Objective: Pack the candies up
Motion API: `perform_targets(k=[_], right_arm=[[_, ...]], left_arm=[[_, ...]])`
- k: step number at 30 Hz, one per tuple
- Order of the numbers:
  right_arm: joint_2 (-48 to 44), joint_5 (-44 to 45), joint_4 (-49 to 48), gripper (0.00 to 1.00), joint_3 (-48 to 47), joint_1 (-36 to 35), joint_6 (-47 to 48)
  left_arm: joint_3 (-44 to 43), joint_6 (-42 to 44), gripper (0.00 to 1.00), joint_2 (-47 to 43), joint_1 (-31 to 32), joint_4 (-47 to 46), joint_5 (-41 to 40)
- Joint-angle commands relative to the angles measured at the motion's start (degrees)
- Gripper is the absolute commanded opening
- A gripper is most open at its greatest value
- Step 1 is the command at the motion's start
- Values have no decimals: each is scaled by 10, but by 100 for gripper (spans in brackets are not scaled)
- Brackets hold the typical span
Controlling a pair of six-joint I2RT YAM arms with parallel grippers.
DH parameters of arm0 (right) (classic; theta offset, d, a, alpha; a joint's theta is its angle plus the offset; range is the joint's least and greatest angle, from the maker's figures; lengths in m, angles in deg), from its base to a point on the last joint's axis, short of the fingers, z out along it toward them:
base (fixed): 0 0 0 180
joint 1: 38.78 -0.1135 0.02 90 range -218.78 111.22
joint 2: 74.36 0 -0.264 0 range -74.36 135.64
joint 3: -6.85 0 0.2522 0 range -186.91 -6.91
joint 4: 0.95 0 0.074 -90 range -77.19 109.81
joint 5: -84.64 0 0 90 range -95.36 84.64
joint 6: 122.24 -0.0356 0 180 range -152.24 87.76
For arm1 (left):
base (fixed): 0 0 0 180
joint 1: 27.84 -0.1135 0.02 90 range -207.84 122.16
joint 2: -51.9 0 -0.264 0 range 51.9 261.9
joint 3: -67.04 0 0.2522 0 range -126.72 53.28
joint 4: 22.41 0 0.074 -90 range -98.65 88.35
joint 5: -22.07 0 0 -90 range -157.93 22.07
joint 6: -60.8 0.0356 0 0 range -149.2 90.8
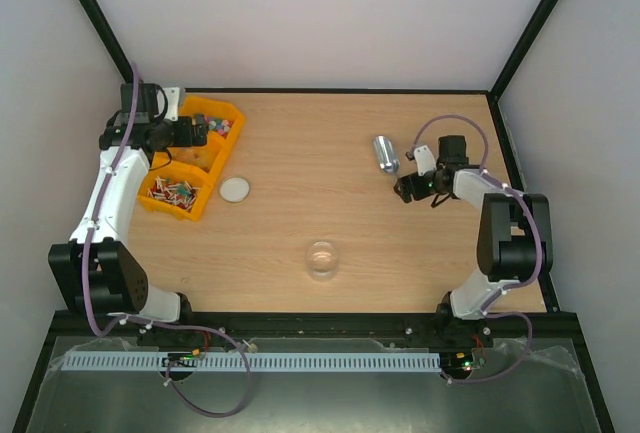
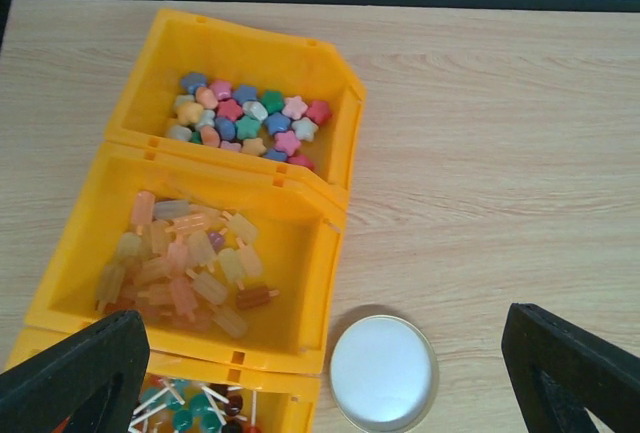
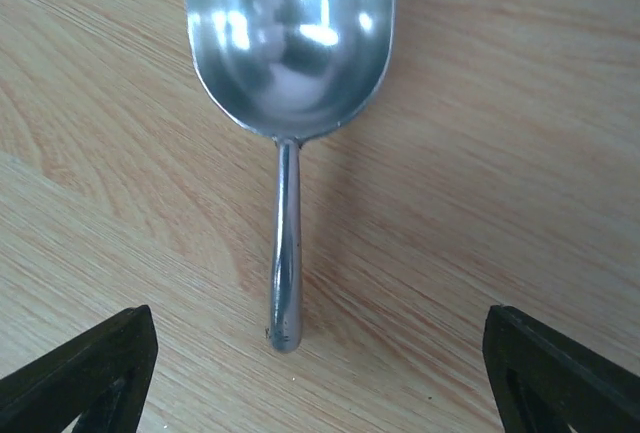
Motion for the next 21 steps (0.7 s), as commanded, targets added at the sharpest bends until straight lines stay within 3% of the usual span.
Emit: perform_targets(k=[1, 7, 14, 21], right_arm=[[21, 21, -27, 87, 16, -13, 18], [45, 63, -53, 69, 21, -42, 4], [66, 89, -58, 58, 9, -56, -5], [96, 103, -44, 29, -17, -57, -6]], left_arm=[[-20, 2, 99, -1, -5, 26, 36], [-20, 5, 99, 3, -5, 36, 53], [-18, 10, 100, 1, -5, 33, 58], [-26, 23, 100, 10, -5, 27, 74]])
